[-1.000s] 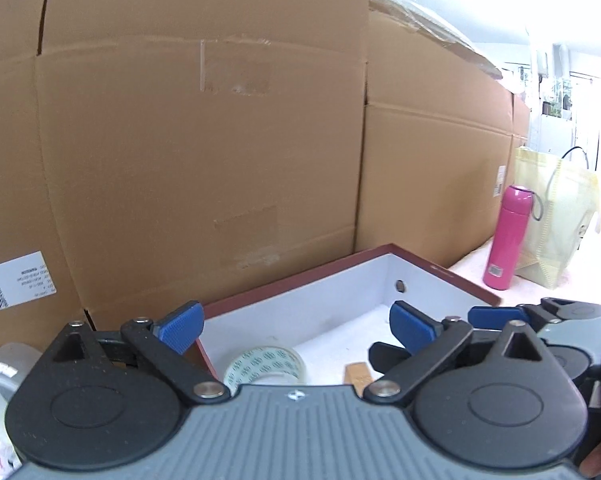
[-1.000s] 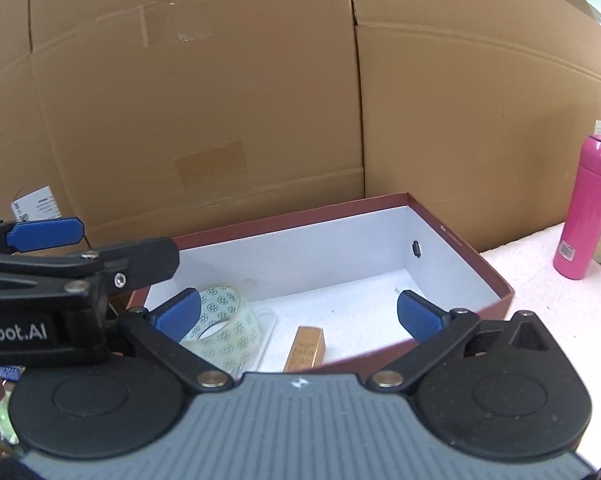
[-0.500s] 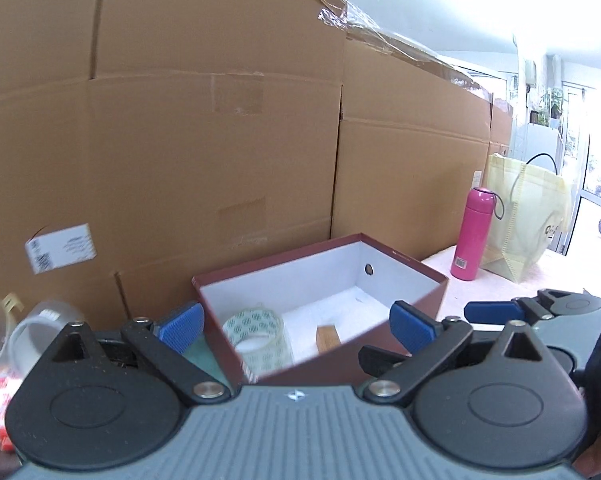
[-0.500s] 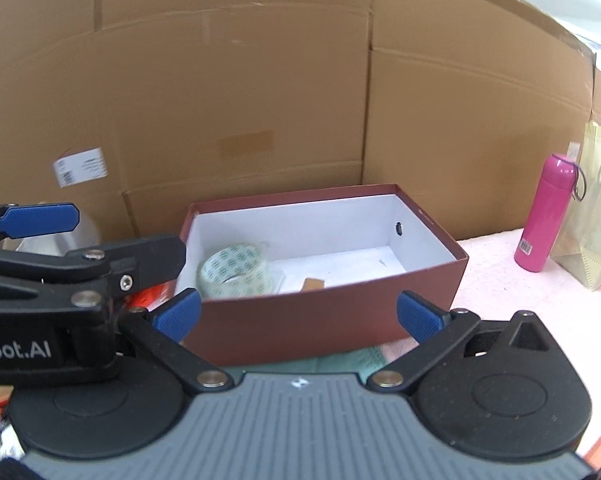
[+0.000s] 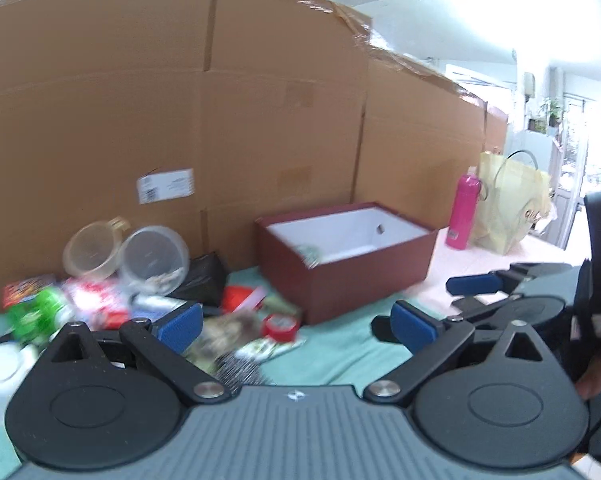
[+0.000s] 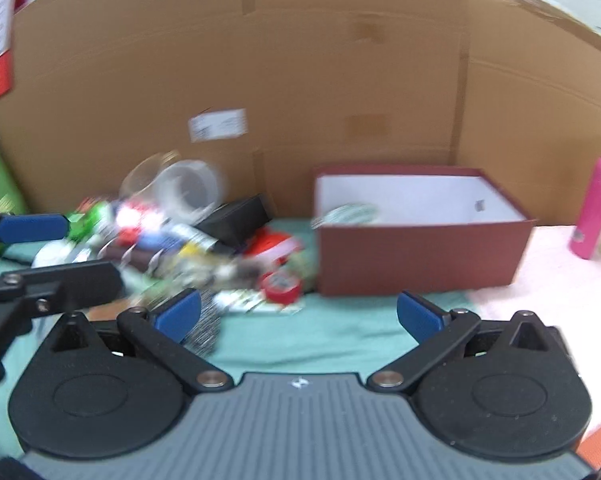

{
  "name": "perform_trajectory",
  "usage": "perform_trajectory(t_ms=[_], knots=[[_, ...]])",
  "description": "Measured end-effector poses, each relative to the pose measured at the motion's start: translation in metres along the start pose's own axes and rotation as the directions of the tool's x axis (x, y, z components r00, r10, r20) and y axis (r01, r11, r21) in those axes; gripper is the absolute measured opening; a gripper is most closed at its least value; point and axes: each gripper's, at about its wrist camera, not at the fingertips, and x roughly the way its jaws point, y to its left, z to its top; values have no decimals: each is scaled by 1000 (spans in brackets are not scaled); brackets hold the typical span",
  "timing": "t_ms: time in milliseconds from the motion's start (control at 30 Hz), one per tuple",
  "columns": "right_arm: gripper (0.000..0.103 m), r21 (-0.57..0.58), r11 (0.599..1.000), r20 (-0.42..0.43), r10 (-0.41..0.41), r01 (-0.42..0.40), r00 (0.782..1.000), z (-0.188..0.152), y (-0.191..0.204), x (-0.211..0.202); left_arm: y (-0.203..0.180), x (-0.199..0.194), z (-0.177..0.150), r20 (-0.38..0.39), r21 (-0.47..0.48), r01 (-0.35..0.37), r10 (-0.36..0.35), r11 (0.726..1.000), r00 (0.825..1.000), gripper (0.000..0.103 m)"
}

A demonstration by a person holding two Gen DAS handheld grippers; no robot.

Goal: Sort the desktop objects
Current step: 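Move both tools back over the pile of items, then grasp black marker with left tool while right tool grasps white printed card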

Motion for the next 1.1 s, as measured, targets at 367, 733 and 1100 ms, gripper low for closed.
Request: perform_trajectory(t_ms=[367,733,1100], knots=[[101,-42,987,-135,148,-155,980,-67,78,35,62,-28,-95,-174,-41,-135,126,990,977,102],[90,7,973,-186,227,-229,956,-86,98,64,108,16,-97,-262,-141,-56,18,988,965,58],[50,49,953,-180,302,-298,936,-76,120,92,130,41,-101,-317,-179,-67,7,982,948,27]])
